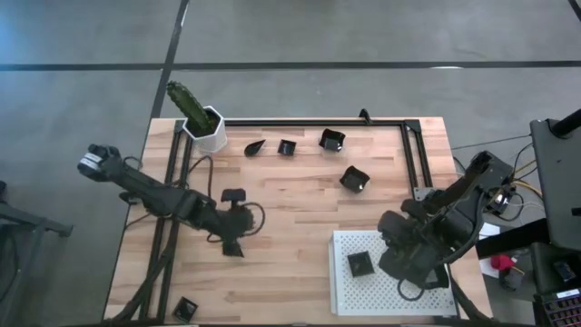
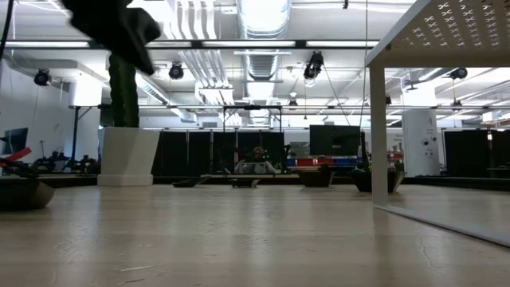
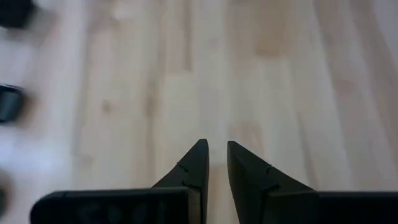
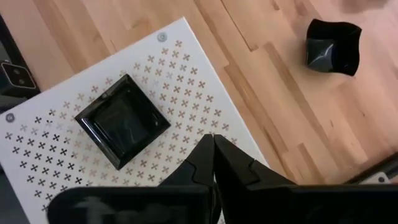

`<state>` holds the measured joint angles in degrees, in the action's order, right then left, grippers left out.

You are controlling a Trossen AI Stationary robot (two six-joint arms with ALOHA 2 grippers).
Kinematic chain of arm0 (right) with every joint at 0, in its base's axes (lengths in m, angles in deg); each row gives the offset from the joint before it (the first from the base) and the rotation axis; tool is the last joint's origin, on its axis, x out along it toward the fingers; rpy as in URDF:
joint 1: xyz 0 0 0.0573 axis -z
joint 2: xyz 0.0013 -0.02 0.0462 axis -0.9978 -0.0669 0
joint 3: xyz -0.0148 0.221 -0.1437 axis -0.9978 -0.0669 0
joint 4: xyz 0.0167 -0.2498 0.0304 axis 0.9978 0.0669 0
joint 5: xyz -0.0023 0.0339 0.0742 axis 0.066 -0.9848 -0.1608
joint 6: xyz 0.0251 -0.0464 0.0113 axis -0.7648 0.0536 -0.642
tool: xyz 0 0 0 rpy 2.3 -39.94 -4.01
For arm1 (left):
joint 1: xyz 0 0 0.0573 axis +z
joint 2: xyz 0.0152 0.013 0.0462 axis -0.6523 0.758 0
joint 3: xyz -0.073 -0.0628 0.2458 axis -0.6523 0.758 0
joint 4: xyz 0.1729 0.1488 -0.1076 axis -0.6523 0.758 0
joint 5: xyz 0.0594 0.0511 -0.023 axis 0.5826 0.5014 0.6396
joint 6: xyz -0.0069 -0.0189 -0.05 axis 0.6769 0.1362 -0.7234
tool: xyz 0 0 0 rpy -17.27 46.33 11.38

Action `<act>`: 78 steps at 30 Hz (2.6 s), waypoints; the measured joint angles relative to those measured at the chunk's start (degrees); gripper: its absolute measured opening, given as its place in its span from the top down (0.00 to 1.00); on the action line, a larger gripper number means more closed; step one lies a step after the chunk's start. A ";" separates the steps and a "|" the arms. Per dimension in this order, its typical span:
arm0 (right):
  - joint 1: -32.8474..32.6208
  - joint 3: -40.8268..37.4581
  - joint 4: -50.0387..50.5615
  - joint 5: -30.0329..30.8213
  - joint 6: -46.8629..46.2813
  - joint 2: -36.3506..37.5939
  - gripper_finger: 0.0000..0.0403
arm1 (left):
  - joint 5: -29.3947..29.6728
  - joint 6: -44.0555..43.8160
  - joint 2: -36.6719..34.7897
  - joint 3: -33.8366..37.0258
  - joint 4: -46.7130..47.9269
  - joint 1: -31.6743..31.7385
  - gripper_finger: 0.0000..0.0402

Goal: Pick & Place Mini shaped plates
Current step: Stack the drop-shaped plate on top of the other drop-shaped plates on the shelf

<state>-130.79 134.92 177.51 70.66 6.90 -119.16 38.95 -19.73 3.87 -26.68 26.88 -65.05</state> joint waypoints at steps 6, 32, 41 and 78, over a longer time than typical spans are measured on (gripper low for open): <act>0.00 0.00 -0.17 -0.02 1.00 0.62 0.98 | -5.92 -3.27 0.00 5.72 -0.33 -2.83 0.87; 0.00 -0.04 -0.81 15.02 -4.33 0.83 0.98 | -13.84 7.74 0.02 21.51 -13.55 -3.32 0.87; 0.00 -0.07 -0.98 15.02 -4.55 0.84 0.98 | -13.88 9.12 0.13 24.98 -19.81 -3.14 0.87; 0.02 -0.13 -1.48 15.02 -2.69 0.82 0.98 | -16.88 11.51 0.15 28.10 -23.95 -3.05 1.00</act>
<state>-130.77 134.79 176.02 85.67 4.20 -118.34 22.08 -8.22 4.02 1.42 2.92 -68.11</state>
